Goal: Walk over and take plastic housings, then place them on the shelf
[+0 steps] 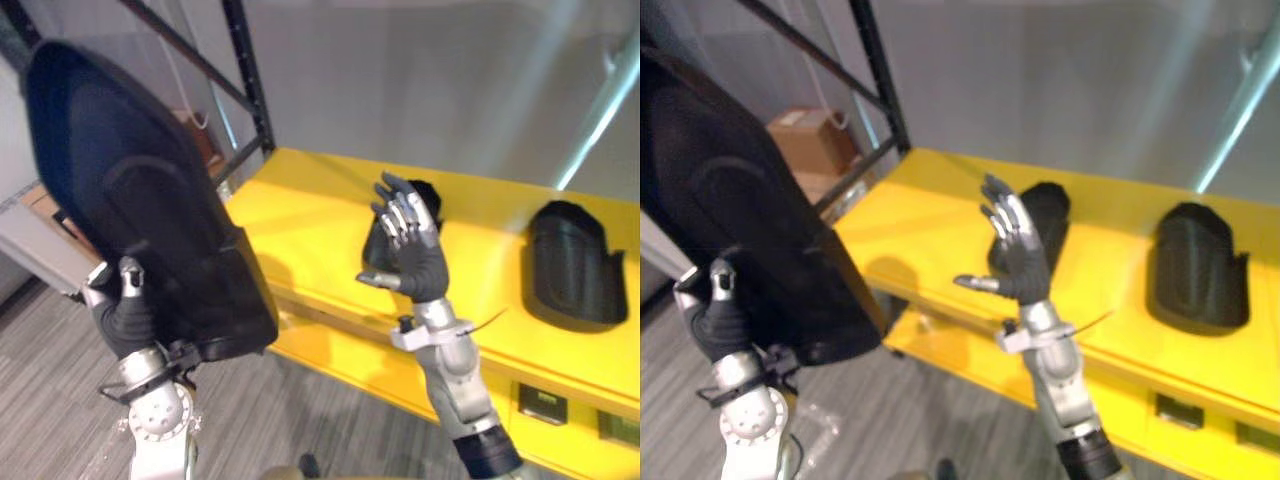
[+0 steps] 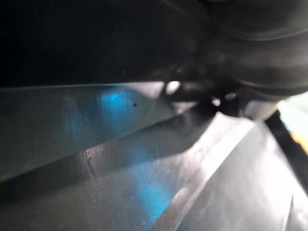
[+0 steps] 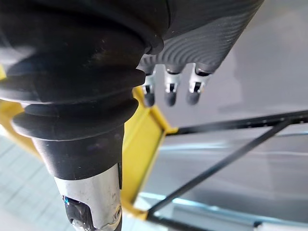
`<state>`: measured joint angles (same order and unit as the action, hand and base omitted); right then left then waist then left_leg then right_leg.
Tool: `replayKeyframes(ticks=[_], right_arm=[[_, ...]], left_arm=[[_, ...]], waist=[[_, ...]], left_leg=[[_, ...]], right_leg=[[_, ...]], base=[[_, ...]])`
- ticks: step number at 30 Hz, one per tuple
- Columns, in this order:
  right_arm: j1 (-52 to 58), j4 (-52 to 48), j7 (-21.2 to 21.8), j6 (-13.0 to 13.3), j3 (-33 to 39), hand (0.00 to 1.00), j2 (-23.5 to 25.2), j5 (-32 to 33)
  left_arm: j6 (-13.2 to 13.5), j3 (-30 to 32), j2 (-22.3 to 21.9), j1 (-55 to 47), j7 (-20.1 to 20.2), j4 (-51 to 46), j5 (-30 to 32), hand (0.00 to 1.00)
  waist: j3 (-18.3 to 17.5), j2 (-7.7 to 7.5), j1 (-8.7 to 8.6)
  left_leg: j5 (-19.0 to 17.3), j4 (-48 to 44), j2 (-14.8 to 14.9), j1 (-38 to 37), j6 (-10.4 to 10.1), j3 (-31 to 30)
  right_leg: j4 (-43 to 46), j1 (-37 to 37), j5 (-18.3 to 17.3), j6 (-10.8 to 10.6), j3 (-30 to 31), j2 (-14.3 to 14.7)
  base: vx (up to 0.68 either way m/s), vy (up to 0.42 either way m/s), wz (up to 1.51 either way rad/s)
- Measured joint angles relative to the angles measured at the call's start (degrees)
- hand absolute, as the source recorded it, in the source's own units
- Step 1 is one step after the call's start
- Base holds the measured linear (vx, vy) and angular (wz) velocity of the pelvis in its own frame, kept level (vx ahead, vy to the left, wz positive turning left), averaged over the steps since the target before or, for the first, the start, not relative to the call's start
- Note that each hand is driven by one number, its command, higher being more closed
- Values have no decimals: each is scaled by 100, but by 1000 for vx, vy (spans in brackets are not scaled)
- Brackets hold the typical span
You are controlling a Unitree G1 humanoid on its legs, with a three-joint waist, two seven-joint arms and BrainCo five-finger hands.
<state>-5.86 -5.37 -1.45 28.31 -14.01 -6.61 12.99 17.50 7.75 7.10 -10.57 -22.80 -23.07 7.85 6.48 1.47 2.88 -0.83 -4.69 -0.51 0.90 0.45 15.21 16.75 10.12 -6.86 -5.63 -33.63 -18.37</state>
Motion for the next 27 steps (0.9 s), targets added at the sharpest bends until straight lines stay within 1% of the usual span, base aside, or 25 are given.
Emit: replayKeyframes(ticks=[2, 3, 4, 5, 6, 7, 8, 9, 10, 12, 13, 16, 17, 18, 19, 20, 21, 22, 24, 25, 26, 27], right_arm=[[113, -3, 6, 25, -18, 0, 88, 92], [115, -15, -18, 30, -20, 0, 130, 31], [124, -33, -56, 29, -26, 0, 185, -31], [145, -55, -82, 19, -25, 0, 204, -34], [243, -113, -113, -9, -21, 0, 199, -59], [371, -167, -113, -40, -2, 0, 189, -133], [447, -219, -106, -86, 20, 0, 188, -176], [579, -283, -71, -120, 71, 0, 131, -189], [689, -295, 15, -130, 221, 0, 79, -131], [812, -293, 48, -177, 422, 0, 6, -60], [855, -293, 79, -178, 495, 0, -29, -27], [840, -296, 221, -166, 603, 0, -77, -48], [842, -297, 276, -163, 602, 0, -73, -58], [849, -296, 306, -158, 601, 0, -70, -34], [864, -296, 330, -136, 599, 0, -59, -26], [933, -295, 401, -67, 599, 0, -42, -27], [960, -296, 410, -47, 582, 0, -41, -28], [964, -296, 414, -17, 554, 0, -52, -37], [962, -297, 411, 72, 520, 0, -51, -35], [947, -307, 411, 141, 494, 0, -33, -28], [942, -323, 407, 172, 510, 0, -54, -27], [945, -324, 391, 176, 576, 0, -54, -31]], left_arm=[[-55, 29, 92, -80, 147, 0, -4, 100], [-111, 41, 174, -86, 231, 0, -14, 100], [-138, 35, 200, -54, 297, 3, -49, 100], [-155, 12, 209, -22, 330, 25, -61, 100], [-185, -80, 208, 50, 386, 121, -64, 100], [-218, -192, 208, 61, 388, 225, -63, 100], [-245, -243, 208, 51, 385, 265, -54, 100], [-261, -334, 111, 1, 373, 341, -52, 100], [-260, -442, 40, -28, 374, 371, -61, 100], [-200, -467, -6, -25, 371, 371, -61, 100], [-129, -457, -67, -27, 364, 372, -73, 100], [-53, -462, -120, -38, 269, 372, -63, 100], [-48, -463, -117, -54, 240, 373, -56, 100], [-48, -468, -121, -92, 197, 377, -57, 100], [-48, -468, -118, -90, 179, 391, -57, 100], [-49, -460, -116, -84, 158, 406, -62, 100], [-50, -456, -119, -88, 158, 413, -62, 100], [-61, -443, -124, -105, 157, 425, -59, 100], [-75, -419, -123, -113, 157, 524, -57, 100], [-77, -408, -134, -105, 158, 605, -58, 100], [-76, -409, -140, -94, 162, 635, -57, 100], [-73, -409, -139, -94, 161, 655, -54, 100]], waist=[[-8, -41, 30], [-34, -51, -13], [-32, -36, -71], [-30, -42, -110], [-25, -49, -180], [-23, -85, -236], [-16, -130, -238], [-5, -140, -229], [72, 16, -241], [128, 151, -282], [144, 178, -334], [160, 147, -356], [177, 123, -355], [203, 119, -348], [222, 114, -354], [284, 55, -355], [294, 47, -334], [305, 75, -291], [348, 108, -285], [363, 58, -321], [368, 82, -362], [352, 119, -385]], left_leg=[[70, 286, -8, -198, 50, 92], [157, 503, 12, -210, 69, 88], [201, 613, 43, -150, 101, 33], [264, 678, 80, -115, 123, -18], [348, 742, 138, -25, 108, -135], [371, 699, 121, 76, 93, -238], [375, 669, 60, 108, 87, -249], [405, 632, -26, 126, 50, -257], [452, 646, -21, 125, 44, -289], [539, 763, -21, 110, 14, -340], [581, 831, -11, 67, -16, -354], [480, 679, 59, 23, -20, -223], [236, 262, 124, 135, -33, -131], [-66, -411, 250, 334, -17, 5], [-172, -802, 317, 474, 4, 77], [-275, -1876, 499, 866, 36, 84], [-274, -2238, 581, 1001, 36, 54], [-273, -2647, 699, 1134, 36, -11], [-272, -2833, 765, 1094, 35, -72], [-305, -2730, 705, 1031, 3, -187], [-393, -2704, 727, 1019, -2, -333], [-462, -2462, 813, 986, -95, -615]], right_leg=[[200, -113, 83, 130, 108, -34], [143, -249, 115, 231, 206, 62], [-64, -302, 19, 306, 479, 260], [-265, -313, -21, 311, 666, 459], [-754, -293, -53, 342, 1008, 895], [-1180, -259, -20, 388, 1227, 1171], [-1306, -240, 45, 431, 1228, 1236], [-1393, -174, -2, 304, 1127, 1204], [-1357, -183, -5, 298, 1128, 1204], [-1265, -220, -89, 267, 1089, 1176], [-1187, -225, -152, 254, 1066, 1176], [-1028, -226, -262, 306, 1158, 1173], [-978, -222, -313, 287, 1249, 1164], [-887, -221, -401, 284, 1372, 1166], [-833, -214, -442, 281, 1411, 1164], [-757, -201, -512, 315, 1540, 1152], [-737, -189, -519, 324, 1629, 1166], [-712, -141, -518, 326, 1736, 1209], [-686, -45, -510, 325, 1936, 1227], [-668, -77, -500, 327, 1997, 1124], [-630, -119, -496, 322, 2058, 1101], [-585, -175, -496, 323, 2155, 1062]], base=[[2, 55, -25], [-11, 29, -13], [-14, -13, 5], [-27, -76, 31], [-53, -128, 44], [-60, -147, 43], [-39, -161, 27], [-1, -112, 14], [7, -81, 12], [-6, -33, 16], [-5, -54, 14], [24, -60, -17], [42, -60, -46], [35, -50, -44], [-5, -26, -47], [-35, -7, -38], [-39, -9, -58], [25, -4, -58], [76, 21, -57], [55, 58, -44], [37, 74, -44], [33, 94, -48]])
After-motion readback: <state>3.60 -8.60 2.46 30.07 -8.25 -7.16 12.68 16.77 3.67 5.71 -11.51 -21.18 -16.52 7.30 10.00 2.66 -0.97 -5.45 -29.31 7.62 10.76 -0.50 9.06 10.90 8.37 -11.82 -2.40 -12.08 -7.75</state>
